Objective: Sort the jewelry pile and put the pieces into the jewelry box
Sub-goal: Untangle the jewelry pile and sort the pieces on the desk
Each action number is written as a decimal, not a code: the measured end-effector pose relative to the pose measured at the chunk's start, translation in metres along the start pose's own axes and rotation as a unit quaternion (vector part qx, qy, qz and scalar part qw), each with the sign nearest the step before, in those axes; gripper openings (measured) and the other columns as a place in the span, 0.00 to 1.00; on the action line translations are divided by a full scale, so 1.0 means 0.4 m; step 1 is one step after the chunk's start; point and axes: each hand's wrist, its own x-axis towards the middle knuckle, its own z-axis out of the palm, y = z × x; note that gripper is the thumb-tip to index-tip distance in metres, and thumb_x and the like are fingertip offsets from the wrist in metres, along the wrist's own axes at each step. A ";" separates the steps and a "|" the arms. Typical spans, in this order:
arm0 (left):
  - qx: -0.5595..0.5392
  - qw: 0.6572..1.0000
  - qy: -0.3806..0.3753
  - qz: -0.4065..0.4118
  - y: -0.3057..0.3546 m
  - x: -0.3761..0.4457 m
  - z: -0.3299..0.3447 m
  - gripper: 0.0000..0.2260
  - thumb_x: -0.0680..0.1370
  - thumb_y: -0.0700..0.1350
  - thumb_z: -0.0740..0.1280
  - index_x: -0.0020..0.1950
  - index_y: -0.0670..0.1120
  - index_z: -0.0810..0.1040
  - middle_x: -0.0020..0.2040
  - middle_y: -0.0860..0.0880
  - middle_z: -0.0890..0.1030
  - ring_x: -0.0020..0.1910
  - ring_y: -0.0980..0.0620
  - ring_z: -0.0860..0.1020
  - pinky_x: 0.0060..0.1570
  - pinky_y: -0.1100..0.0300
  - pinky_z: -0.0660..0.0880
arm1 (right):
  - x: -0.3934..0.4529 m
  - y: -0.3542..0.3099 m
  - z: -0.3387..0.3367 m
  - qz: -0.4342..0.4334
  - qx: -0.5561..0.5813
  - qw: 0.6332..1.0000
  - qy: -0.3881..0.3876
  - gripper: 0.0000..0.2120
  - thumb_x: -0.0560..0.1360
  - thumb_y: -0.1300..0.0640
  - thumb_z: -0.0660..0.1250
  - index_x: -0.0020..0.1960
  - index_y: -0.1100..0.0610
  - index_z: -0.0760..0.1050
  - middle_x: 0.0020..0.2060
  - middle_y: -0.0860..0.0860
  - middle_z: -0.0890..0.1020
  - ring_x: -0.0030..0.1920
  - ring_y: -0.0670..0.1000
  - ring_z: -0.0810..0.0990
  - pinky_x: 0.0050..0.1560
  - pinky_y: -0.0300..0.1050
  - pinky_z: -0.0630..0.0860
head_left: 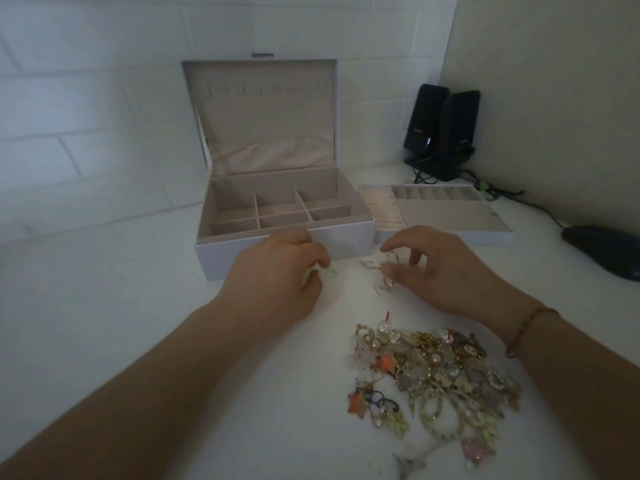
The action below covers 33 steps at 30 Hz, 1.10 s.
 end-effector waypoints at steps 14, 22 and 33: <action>-0.065 0.991 -0.057 0.097 0.002 -0.001 0.017 0.11 0.76 0.54 0.64 0.55 0.56 0.82 0.51 0.60 0.79 0.48 0.59 0.76 0.42 0.62 0.74 | -0.016 -0.012 -0.043 -0.017 -0.028 0.995 -0.099 0.19 0.72 0.50 0.72 0.60 0.39 0.72 0.44 0.39 0.75 0.41 0.36 0.74 0.40 0.28 0.64; -0.142 0.972 -0.127 0.139 0.022 -0.008 0.010 0.10 0.76 0.51 0.68 0.56 0.55 0.82 0.43 0.59 0.79 0.44 0.61 0.76 0.44 0.67 0.72 | -0.003 -0.023 0.006 -0.051 -0.026 0.998 -0.004 0.15 0.71 0.47 0.71 0.56 0.51 0.79 0.44 0.41 0.76 0.38 0.37 0.73 0.47 0.40 0.71; -0.149 0.954 -0.213 0.152 0.031 -0.010 0.001 0.07 0.76 0.52 0.69 0.53 0.57 0.83 0.41 0.58 0.78 0.42 0.64 0.73 0.45 0.73 0.67 | -0.071 -0.104 -0.145 -0.124 0.028 0.960 -0.251 0.04 0.71 0.47 0.71 0.45 0.43 0.82 0.31 0.49 0.78 0.32 0.49 0.75 0.34 0.34 0.71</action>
